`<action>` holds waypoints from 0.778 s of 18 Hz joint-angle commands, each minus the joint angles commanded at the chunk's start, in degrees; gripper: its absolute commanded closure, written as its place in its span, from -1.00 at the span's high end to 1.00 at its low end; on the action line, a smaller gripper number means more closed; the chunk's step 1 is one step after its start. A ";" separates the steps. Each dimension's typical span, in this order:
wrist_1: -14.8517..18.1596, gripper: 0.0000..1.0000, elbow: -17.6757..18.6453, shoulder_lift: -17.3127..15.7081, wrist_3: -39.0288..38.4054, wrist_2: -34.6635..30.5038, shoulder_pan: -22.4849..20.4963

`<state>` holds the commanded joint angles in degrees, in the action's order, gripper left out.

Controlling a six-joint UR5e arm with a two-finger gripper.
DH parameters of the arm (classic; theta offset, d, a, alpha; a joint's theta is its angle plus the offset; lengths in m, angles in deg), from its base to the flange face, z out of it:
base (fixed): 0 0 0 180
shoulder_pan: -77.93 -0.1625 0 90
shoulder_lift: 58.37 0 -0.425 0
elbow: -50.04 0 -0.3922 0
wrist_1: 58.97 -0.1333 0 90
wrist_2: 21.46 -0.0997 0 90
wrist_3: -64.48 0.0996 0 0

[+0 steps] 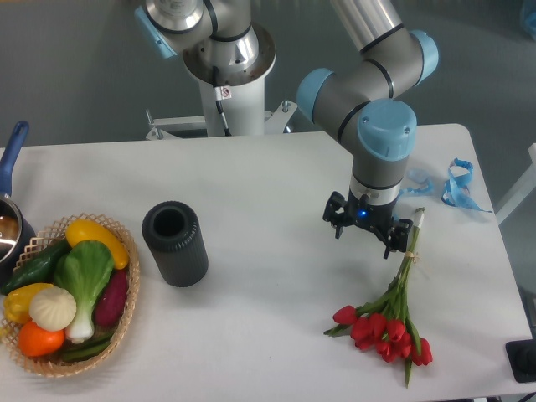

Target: Pick up the flowers from the table

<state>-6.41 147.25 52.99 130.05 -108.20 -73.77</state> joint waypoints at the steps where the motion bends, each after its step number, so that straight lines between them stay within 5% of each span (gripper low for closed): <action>1: 0.00 1.00 0.09 0.00 0.00 0.00 0.00; 7: -0.52 1.00 0.26 0.09 -0.87 0.09 0.09; 11: -7.45 1.00 3.15 0.53 -1.58 0.09 0.00; 14: -8.09 1.00 3.69 0.88 -0.88 0.09 0.17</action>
<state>-14.50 150.94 53.86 129.17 -108.12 -73.59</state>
